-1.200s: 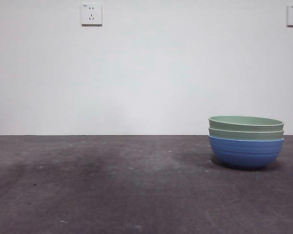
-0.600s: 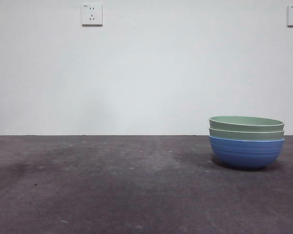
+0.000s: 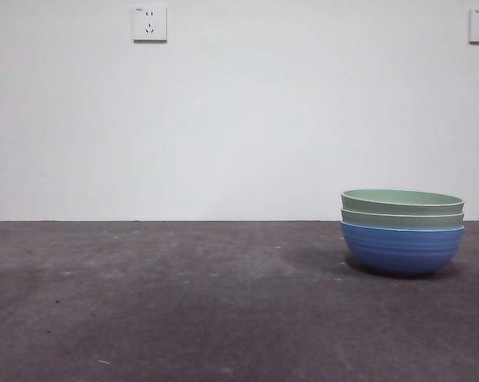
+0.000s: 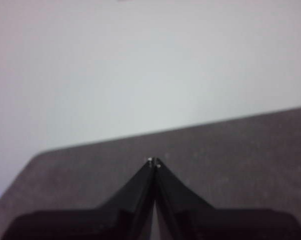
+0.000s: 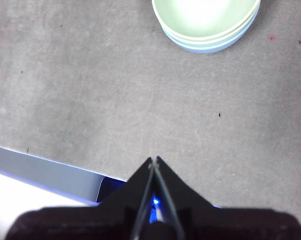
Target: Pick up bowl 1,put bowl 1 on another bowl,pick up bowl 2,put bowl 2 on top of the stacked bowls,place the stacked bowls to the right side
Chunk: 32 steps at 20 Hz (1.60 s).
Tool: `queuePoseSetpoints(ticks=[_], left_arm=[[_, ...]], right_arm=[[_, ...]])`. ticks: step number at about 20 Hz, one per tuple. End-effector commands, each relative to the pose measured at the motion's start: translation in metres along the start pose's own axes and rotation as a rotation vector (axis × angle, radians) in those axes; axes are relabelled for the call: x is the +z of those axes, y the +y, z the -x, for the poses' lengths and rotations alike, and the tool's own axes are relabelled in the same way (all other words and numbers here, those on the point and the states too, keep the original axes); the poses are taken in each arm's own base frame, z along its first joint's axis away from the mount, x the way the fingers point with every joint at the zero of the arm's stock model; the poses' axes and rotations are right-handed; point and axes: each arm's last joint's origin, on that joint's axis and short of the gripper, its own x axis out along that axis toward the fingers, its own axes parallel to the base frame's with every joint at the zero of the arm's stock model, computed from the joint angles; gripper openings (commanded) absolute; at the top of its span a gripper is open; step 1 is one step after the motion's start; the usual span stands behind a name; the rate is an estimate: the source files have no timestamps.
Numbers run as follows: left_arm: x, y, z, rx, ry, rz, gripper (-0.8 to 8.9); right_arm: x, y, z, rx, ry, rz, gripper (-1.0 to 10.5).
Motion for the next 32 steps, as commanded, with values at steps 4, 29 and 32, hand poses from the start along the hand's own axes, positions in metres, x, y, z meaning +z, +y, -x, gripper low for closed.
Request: queuePoseSetpoints(ticks=[4, 29, 32], left_arm=[[-0.054, -0.004, -0.002, 0.024, 0.073, 0.051, -0.04], [-0.098, -0.009, 0.000, 0.018, 0.237, 0.140, -0.03], [-0.098, -0.009, 0.000, 0.018, 0.237, 0.140, -0.04]], right_arm=[[-0.001, -0.001, -0.002, -0.002, 0.003, 0.009, 0.0], [-0.001, -0.001, -0.002, -0.002, 0.003, 0.009, 0.0], [-0.001, 0.000, -0.002, -0.002, 0.003, 0.009, 0.0]])
